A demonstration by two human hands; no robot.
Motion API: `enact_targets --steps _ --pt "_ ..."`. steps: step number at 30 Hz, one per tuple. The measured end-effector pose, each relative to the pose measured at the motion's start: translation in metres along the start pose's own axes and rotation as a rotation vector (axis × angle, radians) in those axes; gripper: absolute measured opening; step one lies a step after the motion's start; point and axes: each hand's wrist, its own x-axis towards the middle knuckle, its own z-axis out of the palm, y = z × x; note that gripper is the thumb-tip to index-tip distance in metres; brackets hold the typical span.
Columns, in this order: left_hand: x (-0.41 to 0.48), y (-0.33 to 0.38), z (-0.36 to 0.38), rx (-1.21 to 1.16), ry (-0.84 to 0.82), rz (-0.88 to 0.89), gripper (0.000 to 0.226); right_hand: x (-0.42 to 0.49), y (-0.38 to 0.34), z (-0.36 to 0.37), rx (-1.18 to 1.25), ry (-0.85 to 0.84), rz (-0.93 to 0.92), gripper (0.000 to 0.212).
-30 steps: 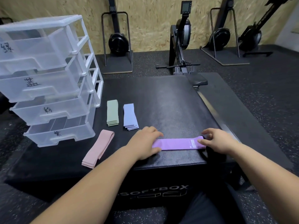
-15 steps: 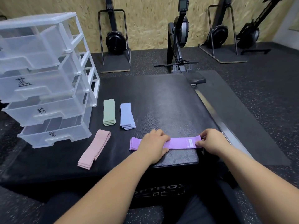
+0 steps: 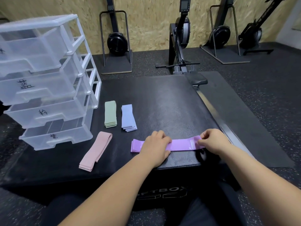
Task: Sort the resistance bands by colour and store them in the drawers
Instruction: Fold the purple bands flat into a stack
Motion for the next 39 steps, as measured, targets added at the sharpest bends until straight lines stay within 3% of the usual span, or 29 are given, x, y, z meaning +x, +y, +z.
enact_targets --steps 2,7,9,12,17,21,24,26,31,35,39 --pt "0.001 0.002 -0.001 -0.13 0.05 -0.016 0.044 -0.003 -0.005 -0.002 0.134 -0.001 -0.041 0.01" --pt "0.01 0.028 -0.03 -0.957 0.119 -0.347 0.017 -0.022 -0.037 -0.001 0.478 -0.103 -0.136 0.011" --pt "0.011 0.034 -0.043 -1.257 0.083 -0.462 0.024 -0.032 -0.053 0.006 0.537 -0.111 -0.184 0.017" --pt "0.006 0.031 -0.051 -1.405 0.059 -0.557 0.035 -0.046 -0.072 0.024 0.556 -0.116 -0.242 0.019" --pt "-0.005 0.011 -0.045 -1.437 0.142 -0.66 0.016 -0.06 -0.088 0.039 0.552 -0.213 -0.336 0.022" --pt "-0.013 -0.005 -0.052 -1.37 0.184 -0.676 0.022 -0.056 -0.085 0.045 0.358 -0.054 -0.421 0.033" --pt "-0.016 -0.015 -0.06 -1.37 0.202 -0.651 0.021 -0.047 -0.084 0.05 0.042 -0.128 -0.535 0.078" --pt "-0.019 -0.024 -0.065 -1.371 0.212 -0.635 0.023 -0.043 -0.088 0.056 -0.071 -0.202 -0.573 0.091" --pt "-0.035 -0.057 -0.07 -1.283 0.298 -0.728 0.025 -0.034 -0.1 0.07 -0.165 -0.153 -0.633 0.066" --pt "-0.056 -0.083 -0.059 -1.041 0.28 -0.825 0.024 -0.029 -0.106 0.078 -0.243 -0.171 -0.693 0.066" --pt "-0.066 -0.095 -0.044 -0.728 0.214 -0.79 0.025 -0.028 -0.103 0.084 -0.326 -0.174 -0.712 0.061"
